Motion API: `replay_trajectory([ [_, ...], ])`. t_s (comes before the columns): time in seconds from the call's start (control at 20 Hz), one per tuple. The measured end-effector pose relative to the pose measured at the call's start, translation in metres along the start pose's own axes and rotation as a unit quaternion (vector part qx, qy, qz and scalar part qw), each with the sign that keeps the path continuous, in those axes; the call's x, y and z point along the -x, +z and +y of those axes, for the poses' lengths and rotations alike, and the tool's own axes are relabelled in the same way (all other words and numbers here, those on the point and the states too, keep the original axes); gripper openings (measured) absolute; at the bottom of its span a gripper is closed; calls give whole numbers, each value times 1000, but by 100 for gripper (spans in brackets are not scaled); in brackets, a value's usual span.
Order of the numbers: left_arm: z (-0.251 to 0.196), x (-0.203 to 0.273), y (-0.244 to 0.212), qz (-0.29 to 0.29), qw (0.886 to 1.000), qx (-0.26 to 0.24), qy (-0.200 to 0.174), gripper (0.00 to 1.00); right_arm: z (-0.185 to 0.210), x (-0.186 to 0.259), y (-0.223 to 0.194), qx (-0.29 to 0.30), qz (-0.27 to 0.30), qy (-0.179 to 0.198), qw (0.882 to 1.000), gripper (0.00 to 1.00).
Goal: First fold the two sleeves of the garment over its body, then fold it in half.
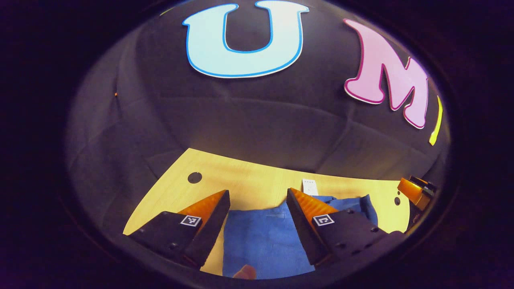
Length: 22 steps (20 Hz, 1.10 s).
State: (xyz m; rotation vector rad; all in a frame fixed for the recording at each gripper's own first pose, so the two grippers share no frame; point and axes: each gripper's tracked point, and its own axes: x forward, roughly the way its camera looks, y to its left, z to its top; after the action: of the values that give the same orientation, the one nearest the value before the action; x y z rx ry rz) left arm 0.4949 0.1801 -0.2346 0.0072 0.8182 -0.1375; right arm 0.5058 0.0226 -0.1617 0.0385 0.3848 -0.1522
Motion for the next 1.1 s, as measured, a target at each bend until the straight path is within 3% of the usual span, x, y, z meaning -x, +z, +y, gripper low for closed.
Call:
replay_trajectory([
  [0.05, -8, 9, -2, -4, 1000, -12, -14, 84, 9, 13, 11, 7, -15, 4, 1000, 96],
  [0.3, -35, 82, 1, -61, 993, -67, -71, 83, 38, 98, 51, 46, -82, -16, 995, 96],
  [0.55, -42, 160, -8, -112, 982, -103, -115, 84, 68, 182, 62, 48, -128, -30, 990, 96],
  [0.9, -20, 261, -53, -180, 972, -101, -110, 83, 110, 281, 35, 62, -168, -29, 983, 96],
  [1.0, -16, 281, -69, -213, 965, -115, -98, 83, 118, 304, 21, 53, -175, -28, 983, 95],
  [1.1, -25, 304, -84, -240, 957, -122, -110, 83, 125, 323, 8, 45, -176, -26, 983, 95],
])
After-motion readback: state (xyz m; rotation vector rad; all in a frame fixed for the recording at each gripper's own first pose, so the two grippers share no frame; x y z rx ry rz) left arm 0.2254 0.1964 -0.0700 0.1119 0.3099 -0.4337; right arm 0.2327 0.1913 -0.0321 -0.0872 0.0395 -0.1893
